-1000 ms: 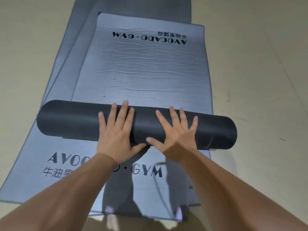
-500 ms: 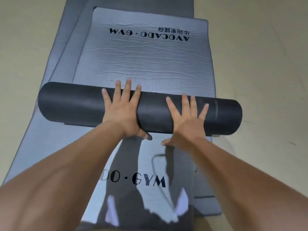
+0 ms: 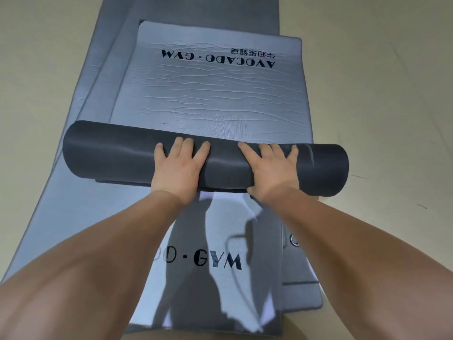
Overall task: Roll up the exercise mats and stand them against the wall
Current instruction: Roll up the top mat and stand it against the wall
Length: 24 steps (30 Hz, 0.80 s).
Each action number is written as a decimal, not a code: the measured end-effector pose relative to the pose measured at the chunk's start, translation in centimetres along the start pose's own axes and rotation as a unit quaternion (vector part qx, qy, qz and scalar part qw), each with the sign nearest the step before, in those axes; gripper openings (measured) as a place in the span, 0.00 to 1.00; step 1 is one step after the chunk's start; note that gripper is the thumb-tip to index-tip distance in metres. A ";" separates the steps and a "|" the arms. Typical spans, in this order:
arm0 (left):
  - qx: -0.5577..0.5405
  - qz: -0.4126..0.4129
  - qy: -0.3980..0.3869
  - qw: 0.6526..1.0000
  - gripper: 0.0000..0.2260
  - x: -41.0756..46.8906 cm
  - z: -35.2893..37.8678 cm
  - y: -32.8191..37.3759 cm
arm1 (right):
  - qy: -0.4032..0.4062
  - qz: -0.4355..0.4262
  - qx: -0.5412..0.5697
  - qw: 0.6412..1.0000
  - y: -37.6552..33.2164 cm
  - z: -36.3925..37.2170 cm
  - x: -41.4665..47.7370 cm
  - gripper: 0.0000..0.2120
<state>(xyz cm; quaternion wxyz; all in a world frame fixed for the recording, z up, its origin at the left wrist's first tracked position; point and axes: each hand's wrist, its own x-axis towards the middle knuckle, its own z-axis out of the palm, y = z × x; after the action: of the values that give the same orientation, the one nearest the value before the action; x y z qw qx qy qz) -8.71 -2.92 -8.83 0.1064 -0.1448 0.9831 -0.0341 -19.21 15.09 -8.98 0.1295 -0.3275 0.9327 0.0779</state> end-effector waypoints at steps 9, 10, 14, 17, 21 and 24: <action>0.016 0.044 -0.010 0.999 0.46 -11.1 2.4 1.8 | -0.018 -0.017 0.022 0.999 -1.5 3.0 -11.5 0.49; 0.011 0.039 -0.024 0.999 0.45 -11.8 2.3 2.3 | -0.011 -0.012 0.026 1.000 -1.6 3.4 -12.0 0.51; -0.012 0.017 -0.049 0.999 0.45 -10.9 1.6 2.3 | -0.006 -0.015 0.056 0.998 -1.3 3.3 -11.5 0.56; -0.077 0.021 -0.072 0.994 0.48 -8.8 1.5 1.2 | 0.019 -0.025 0.061 0.998 -1.6 3.7 -12.1 0.64; -0.107 0.042 -0.125 0.985 0.54 -5.8 0.6 0.2 | 0.000 -0.011 0.078 0.997 -2.7 4.7 -12.6 0.71; -0.087 0.057 -0.109 0.989 0.59 -6.0 0.0 0.5 | -0.014 0.000 0.067 0.998 -2.3 4.3 -11.2 0.72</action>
<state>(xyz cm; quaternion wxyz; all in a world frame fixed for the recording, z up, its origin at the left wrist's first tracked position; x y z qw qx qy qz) -3.26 -0.68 -7.72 0.2015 -0.1003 0.9716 0.0733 -8.55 20.87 -9.95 0.1642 -0.3168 0.9340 0.0194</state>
